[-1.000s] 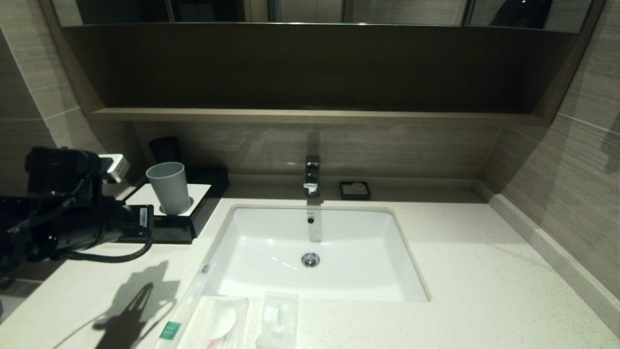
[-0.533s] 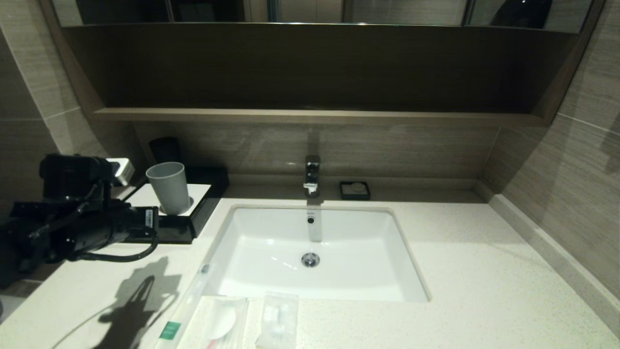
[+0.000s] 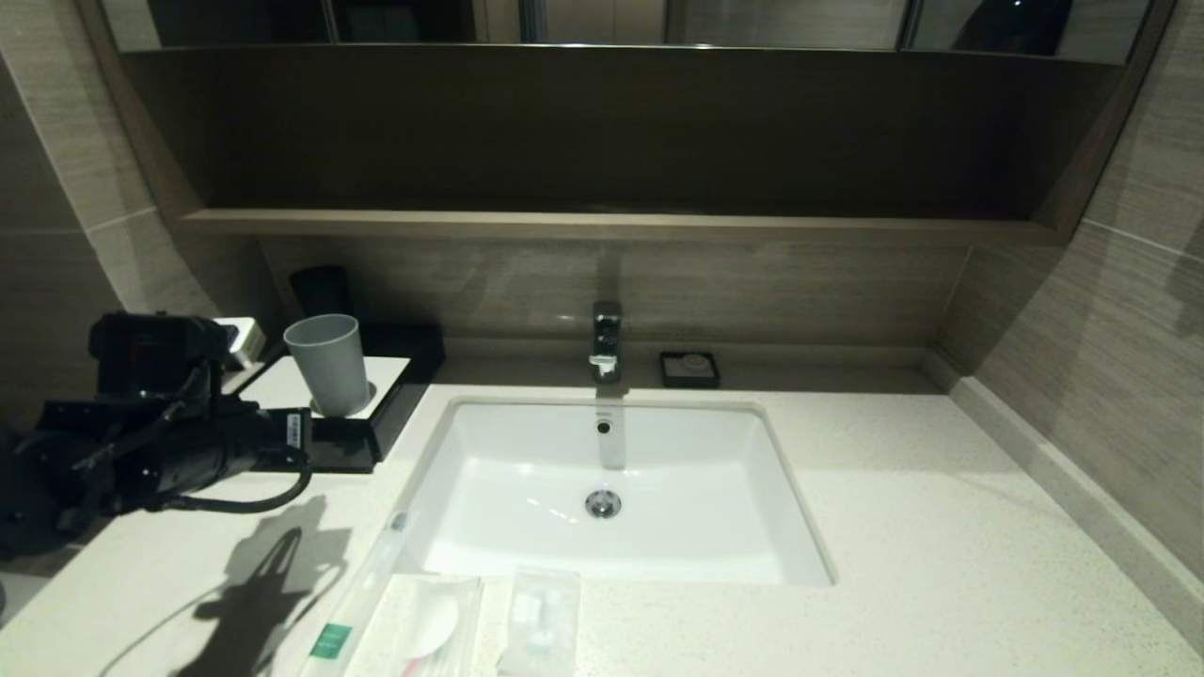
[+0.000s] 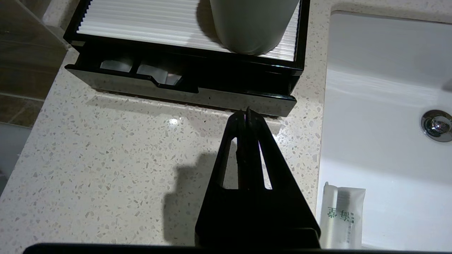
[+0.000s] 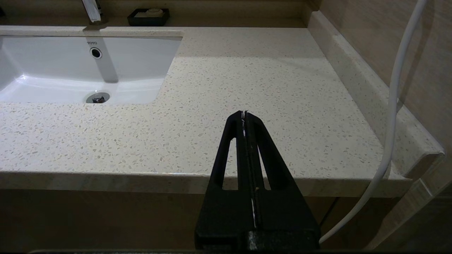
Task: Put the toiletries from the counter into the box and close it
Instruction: Pick up the cup
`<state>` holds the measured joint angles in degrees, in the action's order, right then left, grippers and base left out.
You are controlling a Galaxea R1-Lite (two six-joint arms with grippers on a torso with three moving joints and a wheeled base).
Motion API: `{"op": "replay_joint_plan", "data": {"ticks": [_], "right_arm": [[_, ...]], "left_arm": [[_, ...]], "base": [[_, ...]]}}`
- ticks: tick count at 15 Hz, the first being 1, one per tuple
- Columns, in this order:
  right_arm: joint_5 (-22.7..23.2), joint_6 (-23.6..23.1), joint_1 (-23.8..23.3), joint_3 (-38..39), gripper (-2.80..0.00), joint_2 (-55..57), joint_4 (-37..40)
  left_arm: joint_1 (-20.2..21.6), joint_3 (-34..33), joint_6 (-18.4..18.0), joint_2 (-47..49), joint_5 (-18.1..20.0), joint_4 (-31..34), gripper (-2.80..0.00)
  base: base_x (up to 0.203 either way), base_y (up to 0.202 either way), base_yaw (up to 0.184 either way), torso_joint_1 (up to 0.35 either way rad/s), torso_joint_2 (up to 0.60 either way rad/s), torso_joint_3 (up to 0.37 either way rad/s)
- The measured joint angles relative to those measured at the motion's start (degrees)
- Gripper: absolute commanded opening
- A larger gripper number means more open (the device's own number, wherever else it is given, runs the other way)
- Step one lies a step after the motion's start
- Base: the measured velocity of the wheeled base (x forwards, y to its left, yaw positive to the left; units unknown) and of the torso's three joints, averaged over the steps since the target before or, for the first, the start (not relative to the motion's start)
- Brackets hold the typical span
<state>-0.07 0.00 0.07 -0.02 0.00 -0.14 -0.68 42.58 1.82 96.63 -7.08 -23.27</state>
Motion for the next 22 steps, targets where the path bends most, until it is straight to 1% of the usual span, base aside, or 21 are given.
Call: {"op": "replay_joint_plan", "data": {"ticks": [3, 4, 7, 15, 19, 22], "right_arm": [[0.0, 0.0, 0.0, 0.0, -2.80, 0.0, 0.0], [0.0, 0.0, 0.0, 0.0, -2.80, 0.0, 0.0], [0.0, 0.0, 0.0, 0.0, -2.80, 0.0, 0.0], [0.0, 0.0, 0.0, 0.0, -2.80, 0.0, 0.0], [0.0, 0.0, 0.0, 0.0, -2.80, 0.0, 0.0], [0.0, 0.0, 0.0, 0.0, -2.80, 0.0, 0.0]], "left_arm": [[0.3, -0.2, 0.1, 1.4, -0.1, -1.6, -2.80], [0.4, -0.4, 0.0, 1.9, -0.1, -2.5, 0.00], [0.5, -0.5, 0.1, 2.7, -0.4, -4.9, 0.00], [0.5, -0.3, 0.5, 3.9, -0.3, -5.4, 0.00], [0.5, 0.6, 0.5, 6.3, -0.3, -10.5, 0.00], [0.5, 0.8, 0.6, 7.9, -0.2, -12.5, 0.00]], "base": [[0.000, 0.000, 0.000, 0.000, 0.00, 0.000], [0.000, 0.000, 0.000, 0.000, 0.00, 0.000], [0.000, 0.000, 0.000, 0.000, 0.00, 0.000], [0.000, 0.000, 0.000, 0.000, 0.00, 0.000], [0.000, 0.000, 0.000, 0.000, 0.00, 0.000], [0.000, 0.000, 0.000, 0.000, 0.00, 0.000]]}}
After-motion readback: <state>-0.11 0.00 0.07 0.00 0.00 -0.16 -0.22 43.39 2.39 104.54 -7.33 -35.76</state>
